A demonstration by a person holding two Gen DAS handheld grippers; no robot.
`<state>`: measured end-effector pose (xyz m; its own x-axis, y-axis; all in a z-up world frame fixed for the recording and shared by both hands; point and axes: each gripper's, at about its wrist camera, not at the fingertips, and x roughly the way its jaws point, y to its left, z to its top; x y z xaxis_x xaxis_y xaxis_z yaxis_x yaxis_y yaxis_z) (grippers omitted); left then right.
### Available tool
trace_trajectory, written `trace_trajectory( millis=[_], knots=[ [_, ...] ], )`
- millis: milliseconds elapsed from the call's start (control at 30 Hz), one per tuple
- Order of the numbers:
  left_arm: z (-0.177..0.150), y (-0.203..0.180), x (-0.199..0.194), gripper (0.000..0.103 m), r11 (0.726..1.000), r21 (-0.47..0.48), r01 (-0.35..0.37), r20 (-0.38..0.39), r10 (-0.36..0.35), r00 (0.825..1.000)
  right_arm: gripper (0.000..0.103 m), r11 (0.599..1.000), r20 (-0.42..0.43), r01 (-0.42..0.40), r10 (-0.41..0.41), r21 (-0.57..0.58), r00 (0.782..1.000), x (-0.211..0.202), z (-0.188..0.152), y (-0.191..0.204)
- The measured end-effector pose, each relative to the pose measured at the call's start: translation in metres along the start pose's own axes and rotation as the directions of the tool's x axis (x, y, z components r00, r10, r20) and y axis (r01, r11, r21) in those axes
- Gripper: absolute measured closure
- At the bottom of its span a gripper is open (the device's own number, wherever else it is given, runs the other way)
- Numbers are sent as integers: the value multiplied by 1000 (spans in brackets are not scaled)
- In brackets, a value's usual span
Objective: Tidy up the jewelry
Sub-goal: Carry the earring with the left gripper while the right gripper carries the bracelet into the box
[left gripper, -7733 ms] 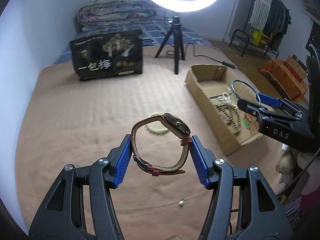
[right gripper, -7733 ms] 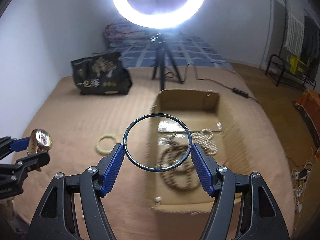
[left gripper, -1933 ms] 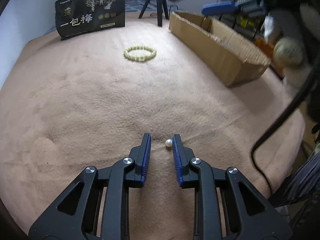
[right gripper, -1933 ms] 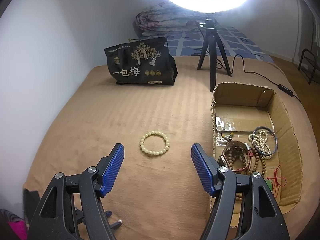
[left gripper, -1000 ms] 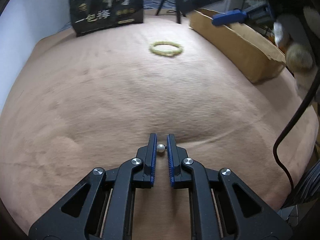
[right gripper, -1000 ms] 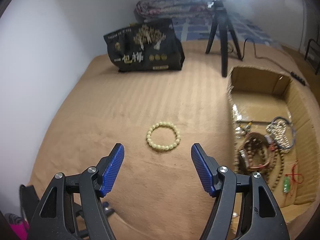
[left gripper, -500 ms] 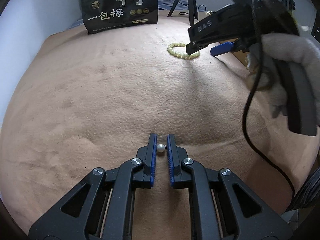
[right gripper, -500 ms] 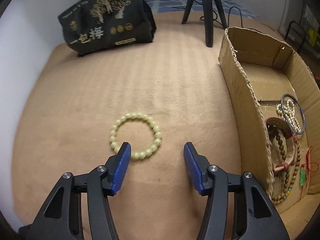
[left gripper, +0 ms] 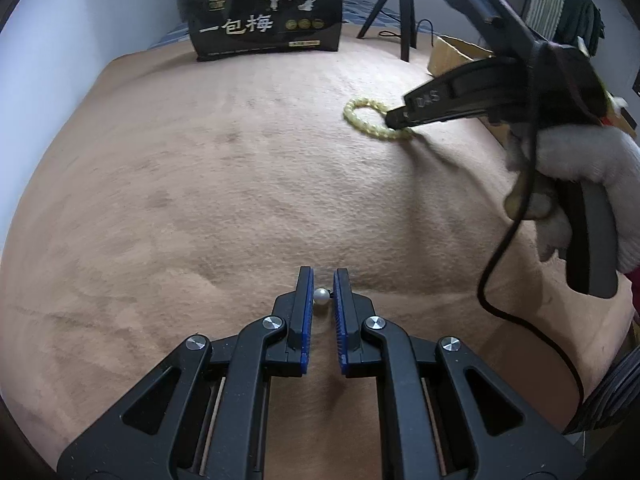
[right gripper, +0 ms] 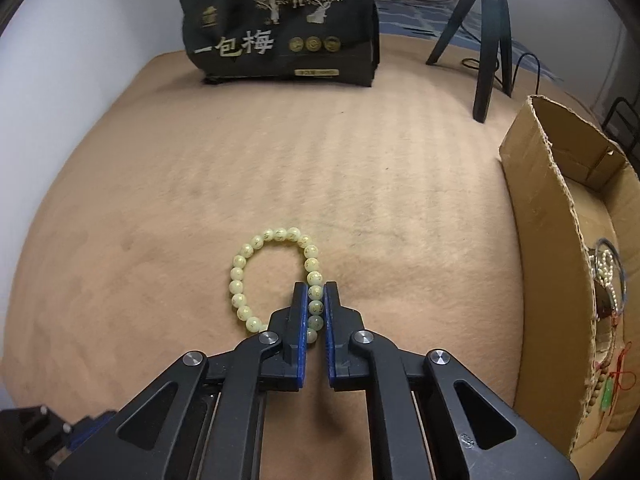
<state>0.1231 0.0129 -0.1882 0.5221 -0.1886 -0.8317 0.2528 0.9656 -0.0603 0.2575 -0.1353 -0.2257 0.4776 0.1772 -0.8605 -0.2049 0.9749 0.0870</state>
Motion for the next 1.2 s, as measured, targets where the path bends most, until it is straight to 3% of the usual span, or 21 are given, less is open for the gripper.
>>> trace_trajectory(
  millis=[233,600,900,1200],
  knots=[
    [2,5,-9,95,1000,-25,-5,16,6,1000,97,999,31,-39,39,6,999,-22,-6,-1],
    [26,-18,-40,95,1000,-15,16,86,-15,996,97,997,154,-73,71,3,985,-90,2,-11],
    [69,-40,-56,95,999,10,52,152,-53,987,97,995,238,-87,75,41,968,-138,3,-50],
    [116,-66,-53,95,995,38,98,196,-103,975,97,994,278,-57,28,97,960,-172,-10,-105]
  ],
)
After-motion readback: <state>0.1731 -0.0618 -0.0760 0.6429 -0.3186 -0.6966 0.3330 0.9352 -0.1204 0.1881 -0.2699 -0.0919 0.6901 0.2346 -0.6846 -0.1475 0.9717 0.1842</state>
